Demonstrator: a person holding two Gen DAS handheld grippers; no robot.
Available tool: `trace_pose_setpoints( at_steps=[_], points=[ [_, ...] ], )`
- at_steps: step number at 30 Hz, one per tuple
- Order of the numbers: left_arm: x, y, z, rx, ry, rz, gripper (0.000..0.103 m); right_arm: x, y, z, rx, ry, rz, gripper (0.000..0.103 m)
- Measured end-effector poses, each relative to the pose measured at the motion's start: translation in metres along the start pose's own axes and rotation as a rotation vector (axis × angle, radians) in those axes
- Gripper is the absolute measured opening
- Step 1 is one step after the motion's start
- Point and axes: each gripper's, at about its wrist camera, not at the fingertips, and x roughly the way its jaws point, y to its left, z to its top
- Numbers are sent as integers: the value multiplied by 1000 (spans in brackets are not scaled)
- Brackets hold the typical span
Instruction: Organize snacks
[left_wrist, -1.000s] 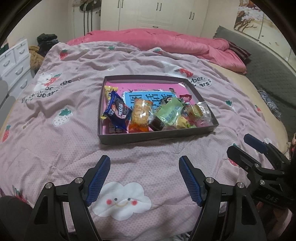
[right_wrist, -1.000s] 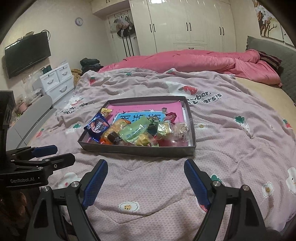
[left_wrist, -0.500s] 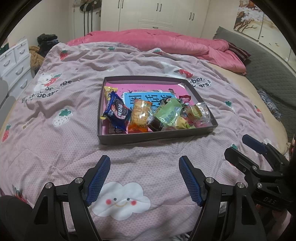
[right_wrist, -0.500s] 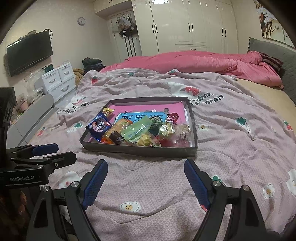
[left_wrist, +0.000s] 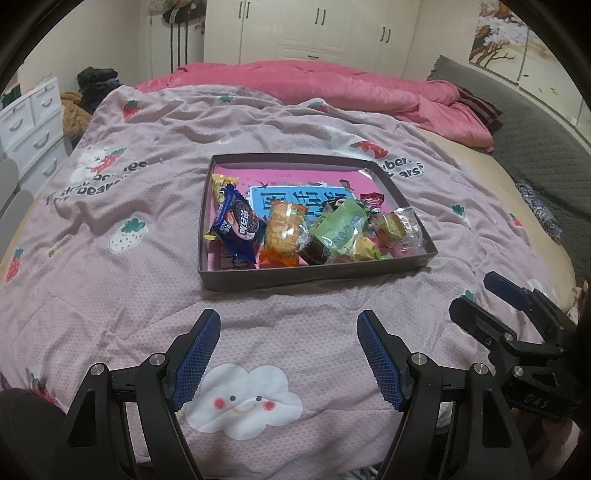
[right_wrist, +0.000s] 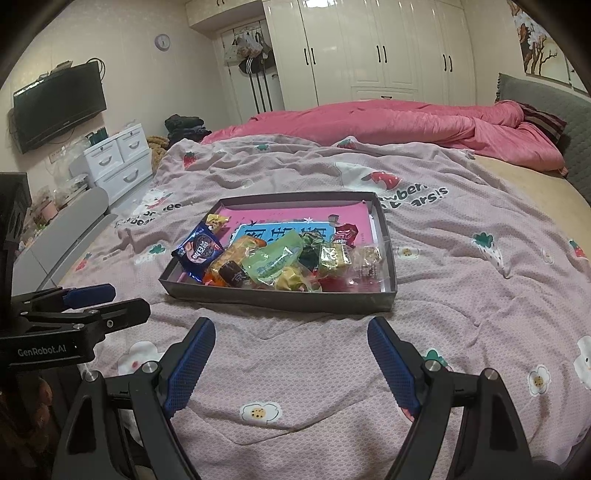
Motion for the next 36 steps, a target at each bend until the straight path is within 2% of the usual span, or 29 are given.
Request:
trace_pose_setpoints(
  at_steps=[27, 36],
  points=[
    [1, 1, -1, 6, -3, 10, 78, 5, -5, 0, 6, 9, -9, 85],
    [1, 1, -1, 11, -5, 37, 78, 6, -8, 0, 12, 10, -14, 85]
  ],
)
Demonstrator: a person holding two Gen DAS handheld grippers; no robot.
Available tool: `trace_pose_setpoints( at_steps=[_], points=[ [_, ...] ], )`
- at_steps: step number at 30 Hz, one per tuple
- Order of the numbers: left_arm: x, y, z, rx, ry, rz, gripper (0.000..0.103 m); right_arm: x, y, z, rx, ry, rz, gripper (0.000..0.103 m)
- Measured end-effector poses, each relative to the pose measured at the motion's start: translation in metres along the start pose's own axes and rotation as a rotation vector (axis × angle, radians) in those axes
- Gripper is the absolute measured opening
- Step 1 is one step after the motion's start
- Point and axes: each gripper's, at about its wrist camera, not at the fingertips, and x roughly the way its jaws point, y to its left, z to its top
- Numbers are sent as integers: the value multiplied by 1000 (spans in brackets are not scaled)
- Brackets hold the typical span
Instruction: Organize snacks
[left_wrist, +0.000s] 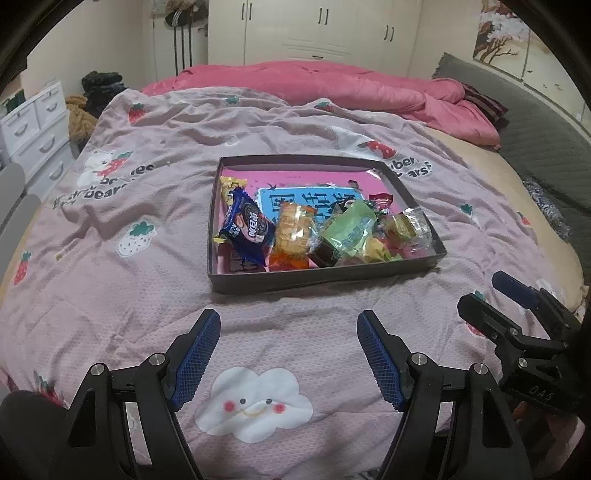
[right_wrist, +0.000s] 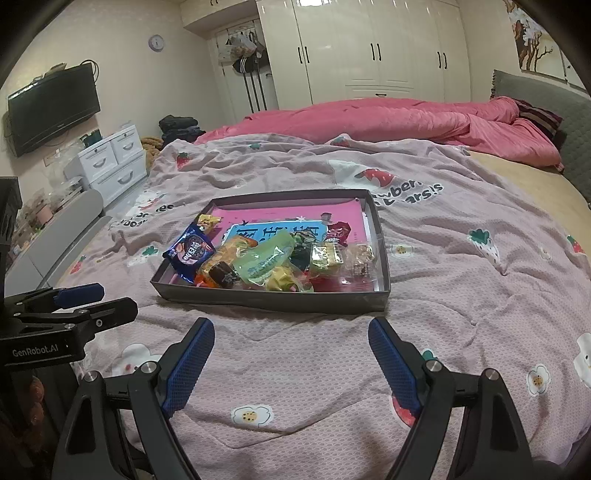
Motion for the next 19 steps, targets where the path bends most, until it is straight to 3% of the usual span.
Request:
trace_pose_setpoints(
  at_steps=[13, 16, 19],
  points=[
    [5, -5, 2, 9, -2, -36, 78, 5, -10, 4, 12, -5, -12, 85],
    [7, 0, 6, -17, -13, -57, 78, 9, -22, 10, 32, -22, -31, 85],
    [9, 15, 19, -36, -47, -28, 78, 17, -41, 20, 62, -33, -64, 85]
  ],
)
